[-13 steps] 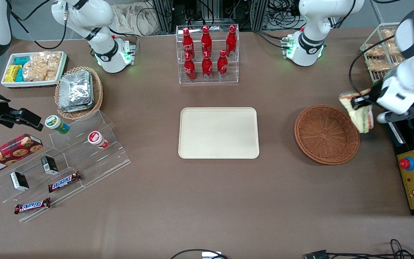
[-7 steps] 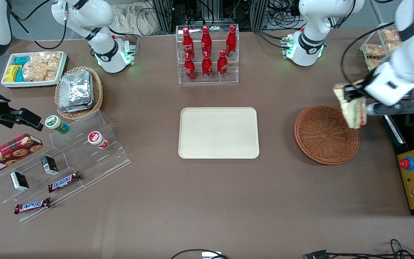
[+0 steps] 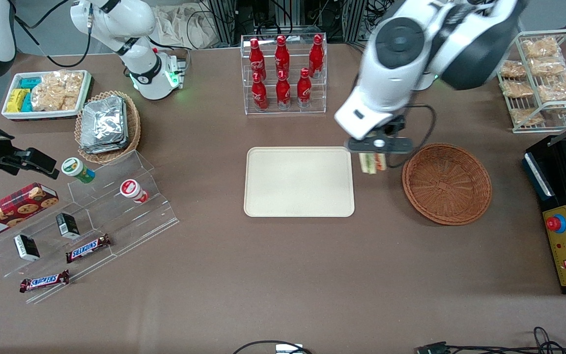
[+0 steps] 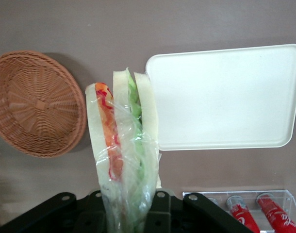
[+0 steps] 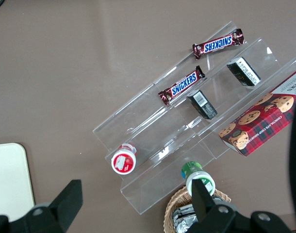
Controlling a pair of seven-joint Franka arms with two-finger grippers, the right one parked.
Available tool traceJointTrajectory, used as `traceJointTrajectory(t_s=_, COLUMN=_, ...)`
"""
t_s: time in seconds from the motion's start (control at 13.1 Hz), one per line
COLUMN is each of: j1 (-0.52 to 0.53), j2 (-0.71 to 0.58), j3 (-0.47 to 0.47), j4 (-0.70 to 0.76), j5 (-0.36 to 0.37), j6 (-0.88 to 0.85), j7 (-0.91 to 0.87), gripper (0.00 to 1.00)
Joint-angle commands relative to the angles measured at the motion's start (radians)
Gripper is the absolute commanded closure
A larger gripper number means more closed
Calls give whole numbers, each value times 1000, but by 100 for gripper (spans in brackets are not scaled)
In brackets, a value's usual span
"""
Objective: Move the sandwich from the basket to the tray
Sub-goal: 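Carry the sandwich over the cream tray with the left gripper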
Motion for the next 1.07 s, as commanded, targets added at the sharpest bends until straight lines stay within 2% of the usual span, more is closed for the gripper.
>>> traceJointTrajectory(t_s=0.0, j1=5, j2=86, j3=-58, j4=30, j5=53, j6=42, j7=-41, gripper=93)
traceJointTrajectory(t_s=0.23, j1=5, j2=88, j3=-58, j4=-76, j5=56, j6=160, j7=-41, gripper=93)
traceJointTrajectory(t_s=0.53, j1=5, j2=118, j3=-49, j4=-266, j5=63, j6=418, j7=-91, gripper=94)
traceJointTrajectory(t_s=0.84, j1=5, j2=216, j3=-47, j4=-332, j5=177, j6=521, j7=-170, gripper=94)
traceJointTrajectory(t_s=0.99, j1=10, j2=239, j3=-41, j4=-395, j5=195, j6=627, j7=-222, gripper=95)
